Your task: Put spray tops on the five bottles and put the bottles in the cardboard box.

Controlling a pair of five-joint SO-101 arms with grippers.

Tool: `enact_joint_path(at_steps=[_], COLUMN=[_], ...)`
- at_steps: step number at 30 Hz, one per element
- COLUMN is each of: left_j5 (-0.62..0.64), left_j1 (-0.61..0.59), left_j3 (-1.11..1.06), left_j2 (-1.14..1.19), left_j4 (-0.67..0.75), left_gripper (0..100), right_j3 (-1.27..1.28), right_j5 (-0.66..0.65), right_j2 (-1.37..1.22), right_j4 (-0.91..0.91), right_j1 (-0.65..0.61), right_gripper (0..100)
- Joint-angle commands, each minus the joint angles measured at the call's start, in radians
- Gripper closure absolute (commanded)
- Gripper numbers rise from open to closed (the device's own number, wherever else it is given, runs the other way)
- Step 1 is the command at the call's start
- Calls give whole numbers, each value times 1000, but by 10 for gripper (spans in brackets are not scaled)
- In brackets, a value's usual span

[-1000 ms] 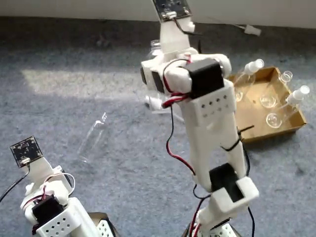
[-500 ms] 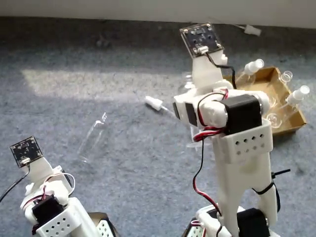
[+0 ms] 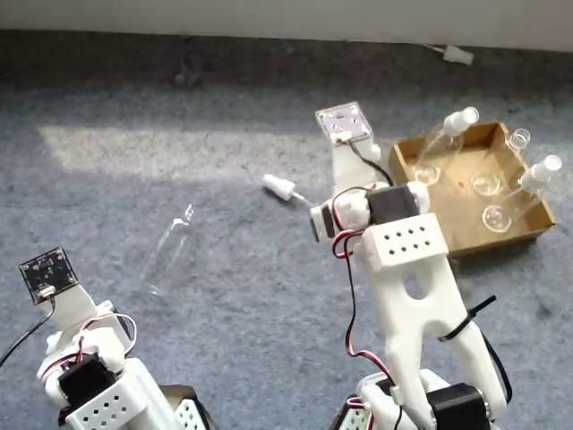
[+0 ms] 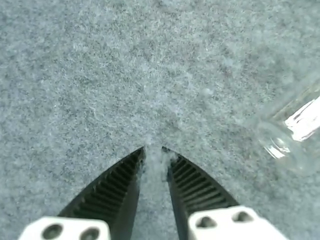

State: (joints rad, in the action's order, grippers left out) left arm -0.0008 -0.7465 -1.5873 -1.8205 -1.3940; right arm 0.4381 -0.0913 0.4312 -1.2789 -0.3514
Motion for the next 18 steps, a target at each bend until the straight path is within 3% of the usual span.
enact_joint_path(at_steps=[1,6,13,18], left_j5=[-12,-9,-12,-11], left_j1=[18,36,314,389], left_j3=[2,-10,-99,-107], left_j2=[16,16,16,16], left_j4=[5,5,83,89], left_gripper=[995,995,995,995], right_j3=[70,219,372,418], right_j5=[-109,-218,-222,-226], right_j2=[39,39,39,39], right_j4=[88,196,355,378], right_j1=[7,-30,-68,-68], right_gripper=[922,921,921,921])
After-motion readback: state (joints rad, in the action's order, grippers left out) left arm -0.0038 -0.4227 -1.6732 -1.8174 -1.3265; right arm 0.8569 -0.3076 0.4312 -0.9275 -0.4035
